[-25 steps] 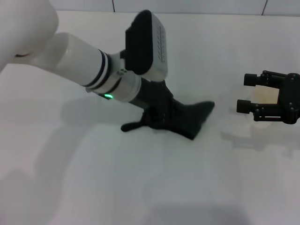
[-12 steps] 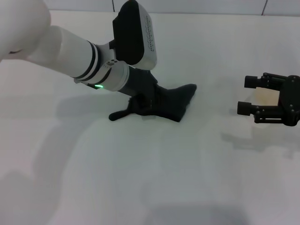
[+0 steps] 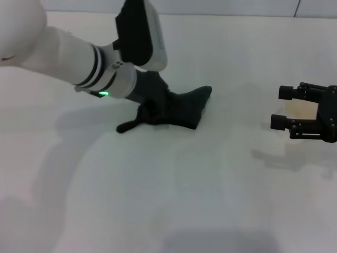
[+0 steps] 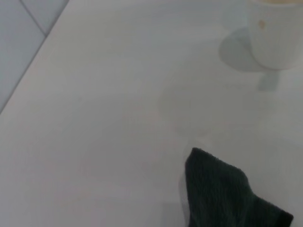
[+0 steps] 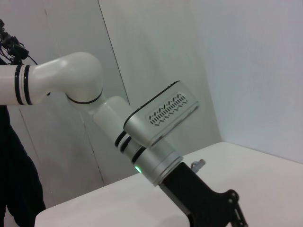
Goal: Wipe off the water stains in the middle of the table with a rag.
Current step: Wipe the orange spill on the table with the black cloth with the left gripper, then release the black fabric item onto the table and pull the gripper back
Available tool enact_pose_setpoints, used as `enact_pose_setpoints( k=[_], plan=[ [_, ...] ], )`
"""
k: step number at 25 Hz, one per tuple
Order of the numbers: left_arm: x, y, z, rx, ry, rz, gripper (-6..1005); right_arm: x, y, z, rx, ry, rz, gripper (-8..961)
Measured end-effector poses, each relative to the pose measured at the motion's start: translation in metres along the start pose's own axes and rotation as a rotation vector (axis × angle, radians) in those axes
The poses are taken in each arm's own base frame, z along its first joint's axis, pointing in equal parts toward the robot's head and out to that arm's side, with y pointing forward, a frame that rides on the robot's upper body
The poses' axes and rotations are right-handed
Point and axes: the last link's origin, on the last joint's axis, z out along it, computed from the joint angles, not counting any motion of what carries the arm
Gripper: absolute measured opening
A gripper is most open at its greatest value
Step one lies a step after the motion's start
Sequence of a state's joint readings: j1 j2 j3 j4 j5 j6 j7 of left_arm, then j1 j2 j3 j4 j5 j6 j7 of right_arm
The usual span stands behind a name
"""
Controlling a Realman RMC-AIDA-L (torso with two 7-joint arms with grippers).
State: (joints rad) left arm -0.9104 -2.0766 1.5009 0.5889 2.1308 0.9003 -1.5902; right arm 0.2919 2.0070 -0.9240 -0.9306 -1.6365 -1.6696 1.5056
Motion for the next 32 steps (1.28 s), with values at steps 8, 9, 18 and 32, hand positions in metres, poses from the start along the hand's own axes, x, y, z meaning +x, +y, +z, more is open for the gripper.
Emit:
enact_pose_setpoints(
  k=[8, 9, 18, 32],
  plan=[
    [-0.028, 0.005, -0.021, 0.038, 0.022, -0.093, 118, -0.002, -0.001, 0.001, -0.002, -0.002, -0.005, 841],
    [-0.030, 0.006, -0.023, 0.041, 0.023, -0.096, 118, -0.002, -0.001, 0.002, -0.004, -0.001, -0.006, 841],
    [-0.046, 0.018, -0.031, 0.036, 0.029, -0.148, 122, -0.003, 0.000, 0.003, -0.010, -0.003, 0.005, 841],
    [-0.066, 0.024, -0.057, 0.082, 0.071, -0.251, 127, -0.003, 0.000, 0.004, -0.010, -0.004, 0.006, 841]
  ],
)
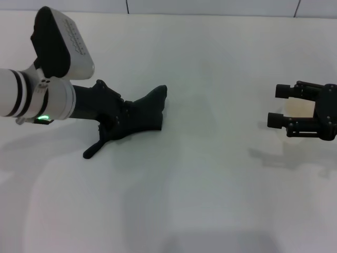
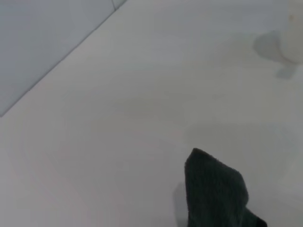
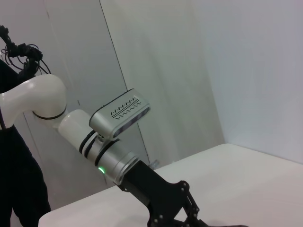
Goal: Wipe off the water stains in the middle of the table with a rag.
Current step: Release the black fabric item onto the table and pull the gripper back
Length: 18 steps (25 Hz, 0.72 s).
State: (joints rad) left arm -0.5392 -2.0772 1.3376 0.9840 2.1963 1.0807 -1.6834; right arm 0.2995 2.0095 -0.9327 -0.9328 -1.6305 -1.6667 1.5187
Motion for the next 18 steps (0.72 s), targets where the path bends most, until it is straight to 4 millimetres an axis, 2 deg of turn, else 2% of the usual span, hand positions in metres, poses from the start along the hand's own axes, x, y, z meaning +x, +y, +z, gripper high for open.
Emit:
enact_pose_setpoints(
  k=[12, 15, 18],
  plan=[
    [-0.011, 0.003, -0.003, -0.005, 0.000, -0.069, 132, -0.001, -0.002, 0.003, 0.000, -0.002, 0.001, 841],
    [-0.012, 0.001, -0.005, 0.002, 0.003, -0.091, 304, -0.001, -0.002, 0.003, 0.001, -0.001, 0.000, 841],
    [-0.012, -0.003, -0.009, 0.018, 0.013, -0.120, 371, -0.002, -0.002, 0.003, 0.001, -0.002, -0.004, 841]
  ],
)
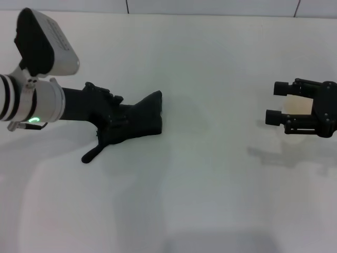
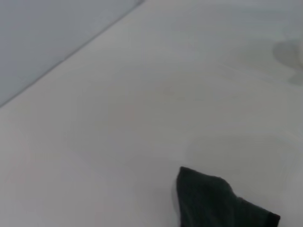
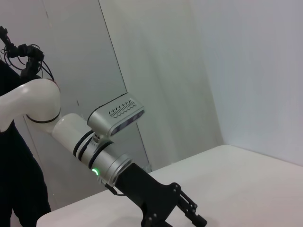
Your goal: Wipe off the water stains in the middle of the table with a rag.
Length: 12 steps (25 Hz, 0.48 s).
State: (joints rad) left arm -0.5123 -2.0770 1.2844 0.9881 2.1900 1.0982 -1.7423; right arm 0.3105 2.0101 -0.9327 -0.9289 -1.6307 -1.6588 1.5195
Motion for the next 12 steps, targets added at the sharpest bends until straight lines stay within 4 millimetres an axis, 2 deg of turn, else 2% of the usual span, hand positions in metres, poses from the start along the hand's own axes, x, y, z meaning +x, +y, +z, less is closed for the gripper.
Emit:
enact_pose_setpoints(
  k=[8, 12],
  plan=[
    [0.003, -0.010, -0.010, 0.041, 0.029, 0.006, 548, -0.001, -0.001, 0.001, 0.009, 0.000, 0.003, 841],
    [0.009, -0.021, -0.020, 0.081, 0.060, 0.040, 736, -0.002, -0.002, 0.000, 0.012, 0.000, 0.003, 841]
  ],
)
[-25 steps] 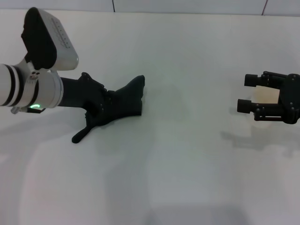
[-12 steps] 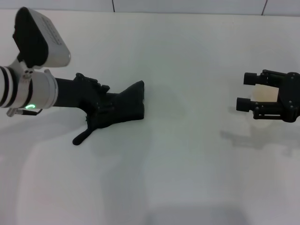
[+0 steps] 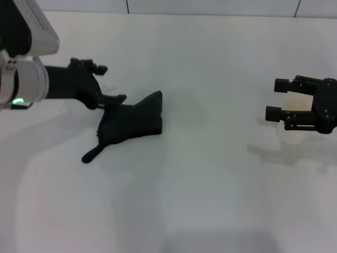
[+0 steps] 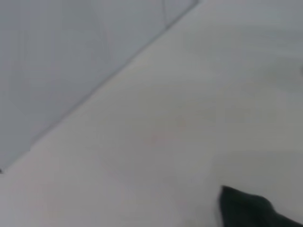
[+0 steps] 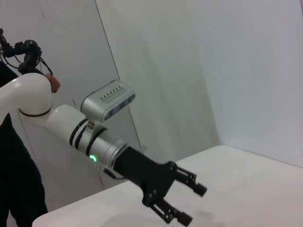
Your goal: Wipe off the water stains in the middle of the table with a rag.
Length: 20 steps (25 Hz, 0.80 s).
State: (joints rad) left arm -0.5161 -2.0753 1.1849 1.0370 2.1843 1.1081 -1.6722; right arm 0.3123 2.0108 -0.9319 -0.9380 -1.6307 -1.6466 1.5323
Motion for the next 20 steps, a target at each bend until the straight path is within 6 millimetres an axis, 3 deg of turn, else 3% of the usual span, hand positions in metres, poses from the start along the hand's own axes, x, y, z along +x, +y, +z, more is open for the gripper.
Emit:
enact_pose_setpoints(
  k=[1, 8, 13, 17, 20],
  plan=[
    [0.002, -0.002, -0.001, 0.006, 0.008, 0.011, 783, -0.001, 0.000, 0.000, 0.002, 0.000, -0.001, 841],
    [0.021, -0.012, -0.013, 0.024, 0.144, 0.064, 842, -0.007, -0.002, -0.003, 0.011, 0.000, -0.019, 841],
    [0.035, 0.002, -0.023, -0.083, 0.352, 0.078, 841, -0.009, -0.003, -0.003, 0.018, 0.001, -0.026, 841],
    [0.032, 0.009, -0.039, -0.175, 0.464, 0.060, 835, -0.011, -0.005, -0.003, 0.026, 0.006, -0.028, 841],
    [0.023, 0.013, -0.045, -0.229, 0.449, 0.035, 834, -0.010, -0.007, -0.004, 0.037, 0.016, -0.029, 841]
  ],
)
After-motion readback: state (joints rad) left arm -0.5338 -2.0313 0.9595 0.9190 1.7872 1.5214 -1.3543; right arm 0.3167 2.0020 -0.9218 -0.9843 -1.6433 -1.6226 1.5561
